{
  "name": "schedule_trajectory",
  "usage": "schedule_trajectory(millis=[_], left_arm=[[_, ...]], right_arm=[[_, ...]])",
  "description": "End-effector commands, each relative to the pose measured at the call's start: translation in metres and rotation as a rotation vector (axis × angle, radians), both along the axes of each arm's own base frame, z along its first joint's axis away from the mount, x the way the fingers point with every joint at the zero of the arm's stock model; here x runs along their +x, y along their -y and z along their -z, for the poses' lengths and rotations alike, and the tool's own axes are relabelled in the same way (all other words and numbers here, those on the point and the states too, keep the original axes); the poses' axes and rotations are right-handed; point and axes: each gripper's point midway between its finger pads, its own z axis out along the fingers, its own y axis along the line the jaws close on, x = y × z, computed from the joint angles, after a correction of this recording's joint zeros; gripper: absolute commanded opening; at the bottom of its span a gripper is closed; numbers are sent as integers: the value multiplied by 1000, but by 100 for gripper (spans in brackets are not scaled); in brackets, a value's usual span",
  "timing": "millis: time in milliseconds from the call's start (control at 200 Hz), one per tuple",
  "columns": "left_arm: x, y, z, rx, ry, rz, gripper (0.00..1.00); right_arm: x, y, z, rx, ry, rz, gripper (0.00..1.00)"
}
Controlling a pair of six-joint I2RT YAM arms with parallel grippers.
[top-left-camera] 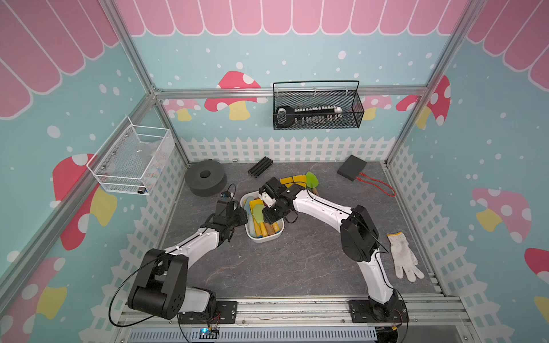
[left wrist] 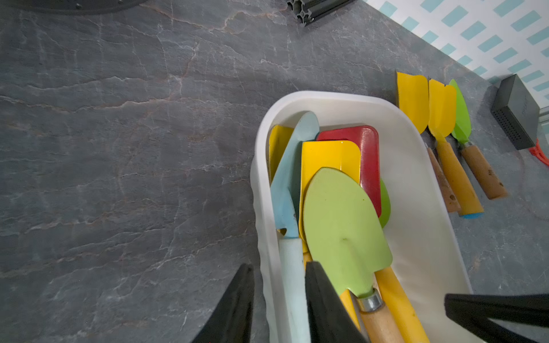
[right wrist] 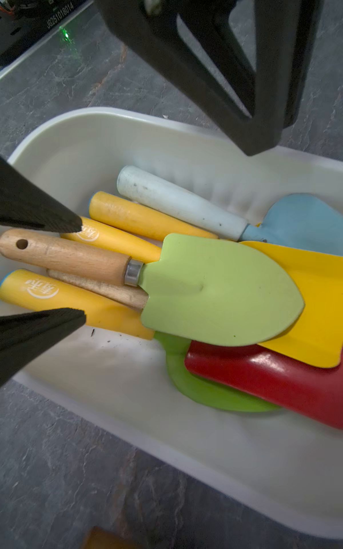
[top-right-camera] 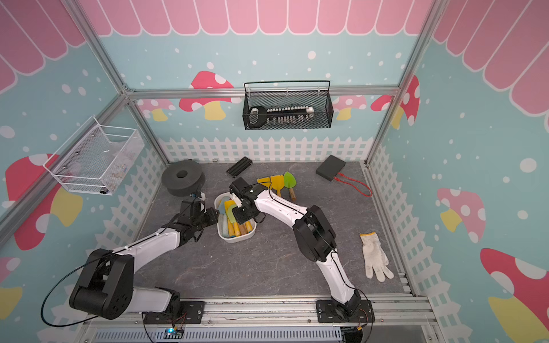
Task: Take the shovel out of the storage box
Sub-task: Pick up the shovel from the storage box.
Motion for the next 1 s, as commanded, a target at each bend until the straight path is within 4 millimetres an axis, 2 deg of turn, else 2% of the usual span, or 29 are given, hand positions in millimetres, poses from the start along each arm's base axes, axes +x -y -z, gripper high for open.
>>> schedule_trajectory(millis=[0,350,590,876,996], left_arm=[[7,3,-3,-9,7,8,34],[9,7,1,-20,-7,19,34],[8,5,-1,-10,0,14,34],[8,5,-1,-10,-1,13,34],[8,5,-1,-10,0,13,34]], right_arm=[[1,3,9,-49,-4,19,47],[-4,-9,24,-70,-26,-8,47],[-7,-13,38,-114,-34,-27,41],[-6,-4,55,-218,-17,-6,40],[-5,-3,55,-224,-9,0,34]])
